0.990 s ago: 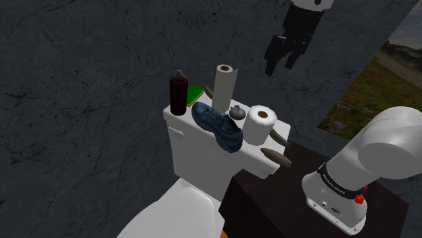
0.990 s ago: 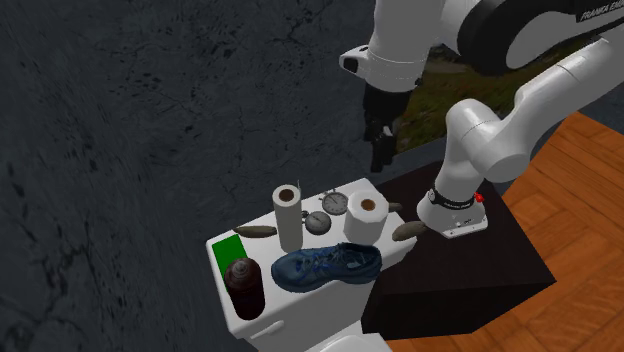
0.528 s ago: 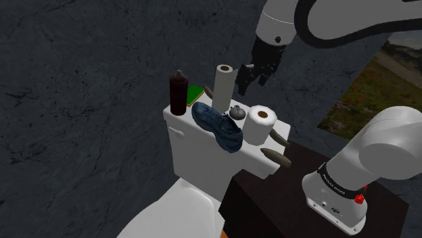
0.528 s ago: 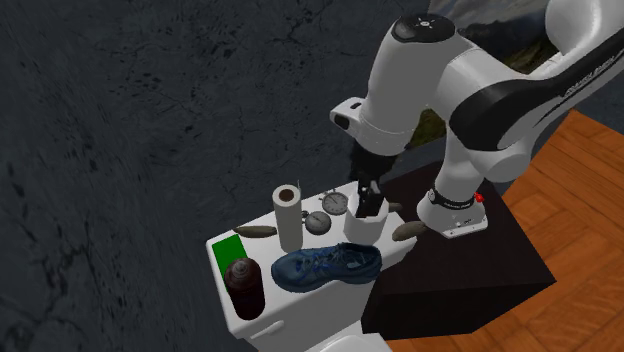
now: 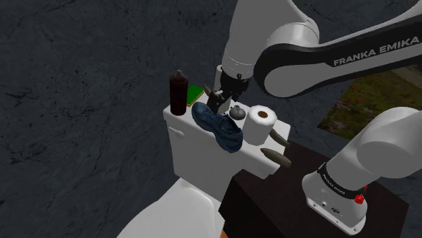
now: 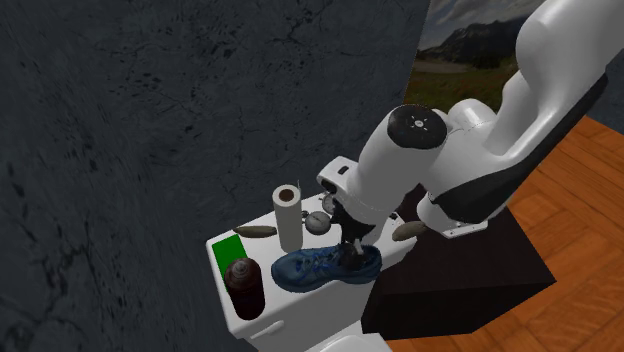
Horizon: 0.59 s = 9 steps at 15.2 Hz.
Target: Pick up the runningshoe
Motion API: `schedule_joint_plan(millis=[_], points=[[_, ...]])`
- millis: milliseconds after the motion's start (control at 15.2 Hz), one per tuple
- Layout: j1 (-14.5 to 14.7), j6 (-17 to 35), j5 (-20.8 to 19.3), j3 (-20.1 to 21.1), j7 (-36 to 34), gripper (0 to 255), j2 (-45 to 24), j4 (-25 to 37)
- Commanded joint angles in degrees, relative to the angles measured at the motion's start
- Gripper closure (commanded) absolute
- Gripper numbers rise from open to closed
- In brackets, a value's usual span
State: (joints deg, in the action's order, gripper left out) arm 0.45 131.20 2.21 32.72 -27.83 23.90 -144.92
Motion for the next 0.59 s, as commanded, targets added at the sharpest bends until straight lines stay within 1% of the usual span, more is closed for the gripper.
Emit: schedule_joint_plan(millis=[0, 396, 528], points=[[-1.1, 3.1, -2.0, 1.9, -2.0, 0, -2.7, 0.0], [-2.4, 8.3, -4.1, 3.7, -4.4, 0, -5.9, -2.3], [-2.6, 8.8, -4.4, 3.9, -4.7, 0, -6.3, -2.5]])
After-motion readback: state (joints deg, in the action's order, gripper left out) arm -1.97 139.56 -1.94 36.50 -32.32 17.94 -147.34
